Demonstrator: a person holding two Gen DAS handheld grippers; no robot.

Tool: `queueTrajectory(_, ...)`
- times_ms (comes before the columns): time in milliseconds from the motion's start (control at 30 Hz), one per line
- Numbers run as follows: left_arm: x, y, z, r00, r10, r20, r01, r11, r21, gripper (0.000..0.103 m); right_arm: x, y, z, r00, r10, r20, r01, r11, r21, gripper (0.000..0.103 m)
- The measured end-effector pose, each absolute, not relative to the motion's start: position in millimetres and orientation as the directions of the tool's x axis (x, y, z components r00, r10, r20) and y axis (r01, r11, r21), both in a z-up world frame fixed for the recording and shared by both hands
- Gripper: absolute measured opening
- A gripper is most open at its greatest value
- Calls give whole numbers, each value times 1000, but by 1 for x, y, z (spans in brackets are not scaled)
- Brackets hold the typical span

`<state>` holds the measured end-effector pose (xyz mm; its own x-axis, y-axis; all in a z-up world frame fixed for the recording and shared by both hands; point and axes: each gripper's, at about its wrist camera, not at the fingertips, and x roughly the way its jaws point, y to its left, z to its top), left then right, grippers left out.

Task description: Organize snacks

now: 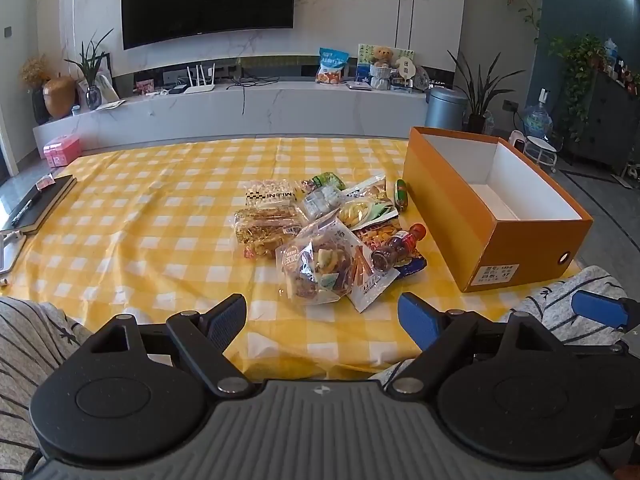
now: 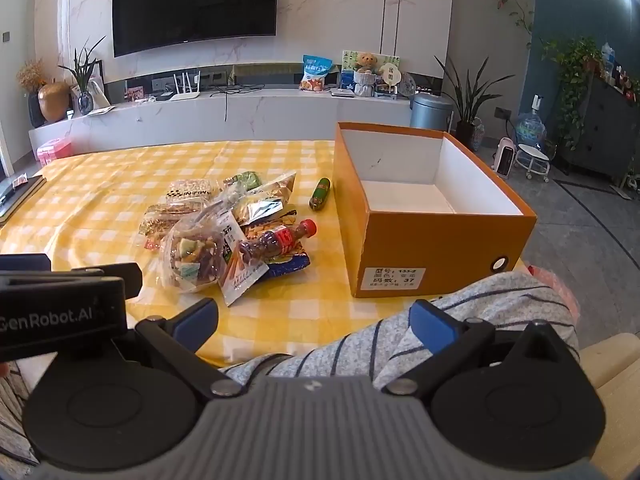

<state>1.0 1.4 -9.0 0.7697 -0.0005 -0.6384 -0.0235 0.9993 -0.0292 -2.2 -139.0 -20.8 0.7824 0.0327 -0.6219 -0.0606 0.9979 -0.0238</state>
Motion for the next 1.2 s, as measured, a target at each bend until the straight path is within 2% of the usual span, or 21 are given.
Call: queueTrajectory(1200, 2, 7, -15, 743, 4, -670, -43, 998, -43, 100, -2, -133, -25, 774, 14, -633, -69, 996, -62, 100)
